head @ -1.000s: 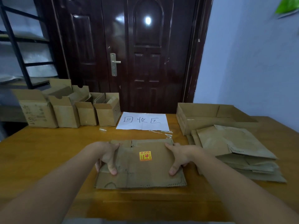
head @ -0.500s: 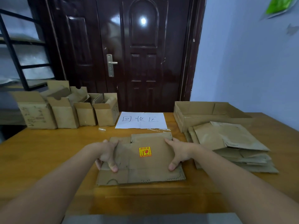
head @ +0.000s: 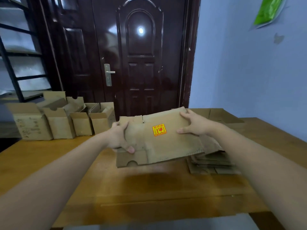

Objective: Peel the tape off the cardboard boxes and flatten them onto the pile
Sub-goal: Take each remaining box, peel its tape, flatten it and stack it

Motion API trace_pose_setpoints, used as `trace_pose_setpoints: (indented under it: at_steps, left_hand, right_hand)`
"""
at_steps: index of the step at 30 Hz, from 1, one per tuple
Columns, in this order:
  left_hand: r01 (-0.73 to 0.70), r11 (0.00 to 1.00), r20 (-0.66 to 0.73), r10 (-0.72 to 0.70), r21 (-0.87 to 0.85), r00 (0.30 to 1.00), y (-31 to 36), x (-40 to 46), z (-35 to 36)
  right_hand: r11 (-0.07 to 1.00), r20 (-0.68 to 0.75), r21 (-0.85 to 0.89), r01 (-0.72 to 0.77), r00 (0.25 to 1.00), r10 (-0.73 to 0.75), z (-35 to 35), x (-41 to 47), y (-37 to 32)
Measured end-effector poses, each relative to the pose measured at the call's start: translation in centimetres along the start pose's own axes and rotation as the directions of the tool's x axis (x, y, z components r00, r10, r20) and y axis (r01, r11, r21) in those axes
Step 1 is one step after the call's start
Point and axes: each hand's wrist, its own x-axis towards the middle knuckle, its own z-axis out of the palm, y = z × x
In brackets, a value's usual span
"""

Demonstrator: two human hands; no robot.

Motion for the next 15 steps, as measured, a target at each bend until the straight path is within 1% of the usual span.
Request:
trace_pose_setpoints:
  at_steps: [3,7,11,15]
  left_hand:
    - [-0.088,0.996,-0.087,0.087,-0.013,0.992,4.5,2.0,1.4]
    - [-0.207,0.977,-0.168,0.196,-0.051,0.966,9.4,4.8,4.9]
    - [-0.277,0.953,-0.161,0.256,-0.123,0.953,13.8,6.5,9.4]
    - [-0.257,0.949,-0.113,0.239,-0.181,0.964,16.8,7.4,13.2]
  right_hand:
    - [0.996,-0.137,-0.002,-0.085,0.987,0.084,-3.1,-1.4,2.9]
    - [0.978,-0.298,0.085,-0.19,0.932,0.207,-5.6,-3.6,8.0]
    - [0.956,-0.407,0.111,-0.273,0.865,0.294,-6.3,-6.2,12.9]
    - [0.934,-0.448,0.095,-0.344,0.824,0.348,-5.6,-7.8,17.2]
